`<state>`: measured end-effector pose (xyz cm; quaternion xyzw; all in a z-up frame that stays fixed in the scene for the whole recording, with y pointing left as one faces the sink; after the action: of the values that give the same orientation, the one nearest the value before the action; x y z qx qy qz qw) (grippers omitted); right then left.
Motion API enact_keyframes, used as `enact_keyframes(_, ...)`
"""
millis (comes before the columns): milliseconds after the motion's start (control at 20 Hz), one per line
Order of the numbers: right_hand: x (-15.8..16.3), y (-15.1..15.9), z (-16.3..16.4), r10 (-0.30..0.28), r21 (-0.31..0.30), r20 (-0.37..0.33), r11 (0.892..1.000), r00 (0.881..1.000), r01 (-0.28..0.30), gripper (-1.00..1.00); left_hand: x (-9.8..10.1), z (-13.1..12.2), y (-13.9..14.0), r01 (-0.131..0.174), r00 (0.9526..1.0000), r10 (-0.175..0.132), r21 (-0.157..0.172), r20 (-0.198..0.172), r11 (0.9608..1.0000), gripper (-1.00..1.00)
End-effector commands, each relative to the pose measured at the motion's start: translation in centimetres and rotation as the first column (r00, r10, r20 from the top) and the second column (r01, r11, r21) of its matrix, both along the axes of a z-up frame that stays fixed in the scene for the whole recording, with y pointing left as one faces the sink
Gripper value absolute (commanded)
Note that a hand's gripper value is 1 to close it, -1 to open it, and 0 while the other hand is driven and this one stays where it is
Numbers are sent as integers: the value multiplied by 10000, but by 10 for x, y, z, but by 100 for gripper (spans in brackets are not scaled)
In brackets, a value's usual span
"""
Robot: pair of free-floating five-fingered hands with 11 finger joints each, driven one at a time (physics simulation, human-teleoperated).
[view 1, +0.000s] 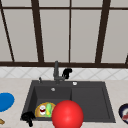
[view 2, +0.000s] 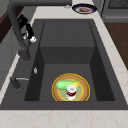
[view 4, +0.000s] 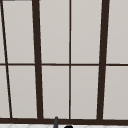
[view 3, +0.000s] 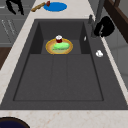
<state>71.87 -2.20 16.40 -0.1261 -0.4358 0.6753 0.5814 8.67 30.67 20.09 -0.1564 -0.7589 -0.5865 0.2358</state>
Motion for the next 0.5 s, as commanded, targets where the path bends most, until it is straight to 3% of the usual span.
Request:
enact_keyframes(0,10,9,13,34,-510,23,9987,10000,-32,100,0,0,0,0,10000,0,0,0,10000,0)
enact_keyframes(250,15,21,14,-56,-1538,155,9881,9999,80,100,0,0,0,0,10000,0,0,0,10000,0)
enact_keyframes(450,10,25,20,121,-1780,270,9840,9996,-71,100,0,0,0,0,10000,0,0,0,10000,0)
